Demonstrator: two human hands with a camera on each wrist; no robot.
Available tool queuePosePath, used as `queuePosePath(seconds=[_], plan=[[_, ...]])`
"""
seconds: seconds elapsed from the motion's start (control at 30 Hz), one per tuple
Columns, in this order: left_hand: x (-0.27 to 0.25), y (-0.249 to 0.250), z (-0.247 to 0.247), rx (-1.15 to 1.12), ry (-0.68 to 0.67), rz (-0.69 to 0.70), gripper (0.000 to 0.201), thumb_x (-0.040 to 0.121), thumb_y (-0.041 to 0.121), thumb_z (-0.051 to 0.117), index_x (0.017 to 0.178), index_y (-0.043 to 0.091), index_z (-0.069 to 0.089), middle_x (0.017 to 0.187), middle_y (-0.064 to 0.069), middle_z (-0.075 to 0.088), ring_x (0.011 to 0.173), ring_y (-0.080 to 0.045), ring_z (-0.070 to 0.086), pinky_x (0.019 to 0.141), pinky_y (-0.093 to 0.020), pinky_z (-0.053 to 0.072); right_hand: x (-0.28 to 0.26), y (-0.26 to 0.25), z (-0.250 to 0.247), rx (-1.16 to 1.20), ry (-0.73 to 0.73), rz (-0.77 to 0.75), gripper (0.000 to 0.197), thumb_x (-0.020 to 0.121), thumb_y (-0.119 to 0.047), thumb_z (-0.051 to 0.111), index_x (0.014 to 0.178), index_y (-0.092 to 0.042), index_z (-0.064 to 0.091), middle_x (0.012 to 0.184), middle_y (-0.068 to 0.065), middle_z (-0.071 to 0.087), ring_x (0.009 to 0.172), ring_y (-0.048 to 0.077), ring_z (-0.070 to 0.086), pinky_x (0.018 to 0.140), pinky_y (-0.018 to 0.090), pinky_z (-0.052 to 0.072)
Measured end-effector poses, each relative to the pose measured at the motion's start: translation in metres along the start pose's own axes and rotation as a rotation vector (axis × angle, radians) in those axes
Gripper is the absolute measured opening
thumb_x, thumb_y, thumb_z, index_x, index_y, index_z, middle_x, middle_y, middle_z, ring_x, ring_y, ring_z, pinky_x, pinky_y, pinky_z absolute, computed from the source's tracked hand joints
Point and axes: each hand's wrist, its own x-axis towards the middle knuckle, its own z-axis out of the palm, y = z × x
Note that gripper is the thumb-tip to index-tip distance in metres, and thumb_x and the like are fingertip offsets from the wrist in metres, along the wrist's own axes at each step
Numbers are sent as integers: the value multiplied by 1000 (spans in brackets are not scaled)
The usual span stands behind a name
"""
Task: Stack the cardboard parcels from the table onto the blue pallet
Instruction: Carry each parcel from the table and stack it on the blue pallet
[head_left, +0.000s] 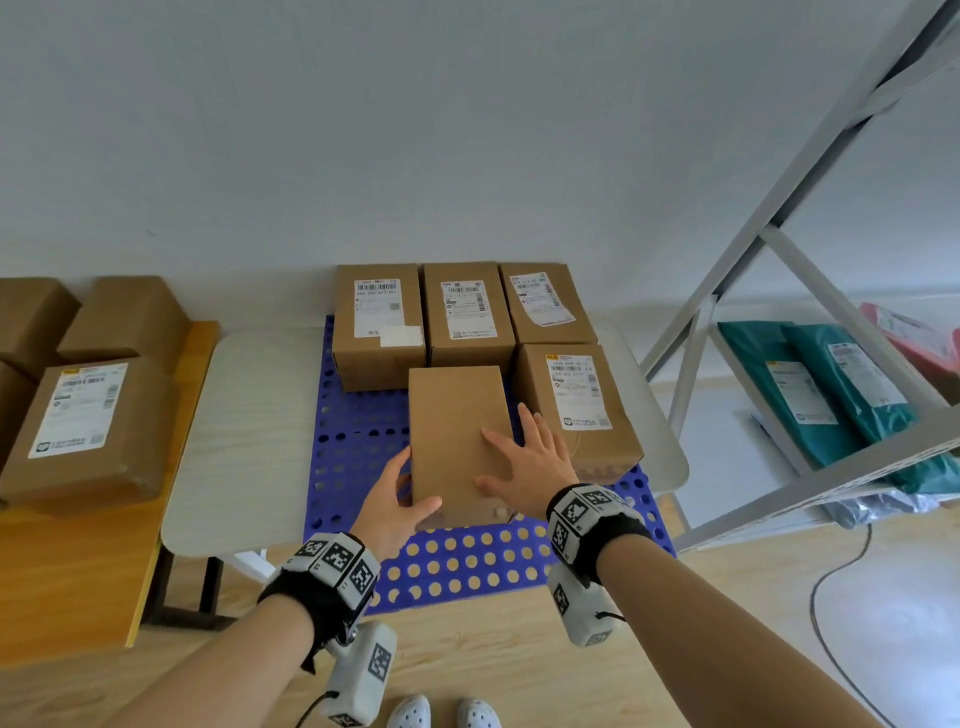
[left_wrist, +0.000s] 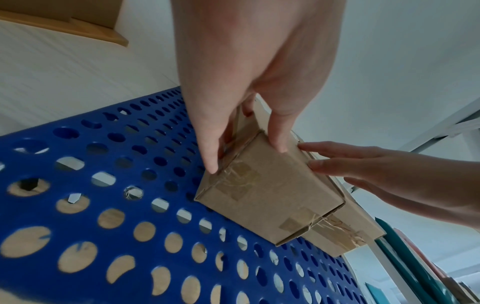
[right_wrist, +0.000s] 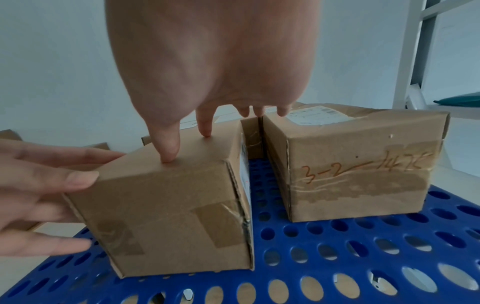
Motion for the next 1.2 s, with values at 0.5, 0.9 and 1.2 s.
queuePosePath(seconds=[0.5, 0.9, 1.2], plan=[[31, 24, 34, 22, 74, -28, 74, 89, 4, 60, 149, 19, 20, 143, -7, 42, 131, -21, 42, 92, -33, 46, 26, 31, -15, 231, -27, 70, 82, 87, -52, 55, 150, -31, 8, 158, 11, -10, 146, 30, -5, 117, 46, 11], [33, 32, 40, 40, 66, -31, 75, 88, -1, 58, 149, 15, 18, 147, -4, 37, 132, -20, 39, 96, -30, 44, 29, 40, -17, 259, -41, 7, 80, 89, -46, 55, 151, -26, 8, 158, 7, -11, 146, 29, -8, 117, 44, 11], [15, 62, 12, 454, 174, -42, 53, 95, 19, 53, 144, 20, 33, 144, -9, 42, 130, -22, 44, 101, -35, 44, 34, 25, -41, 183, -64, -126, 67, 90, -37, 56, 145, -14, 25, 154, 13, 16, 141, 31, 21, 114, 41, 27]])
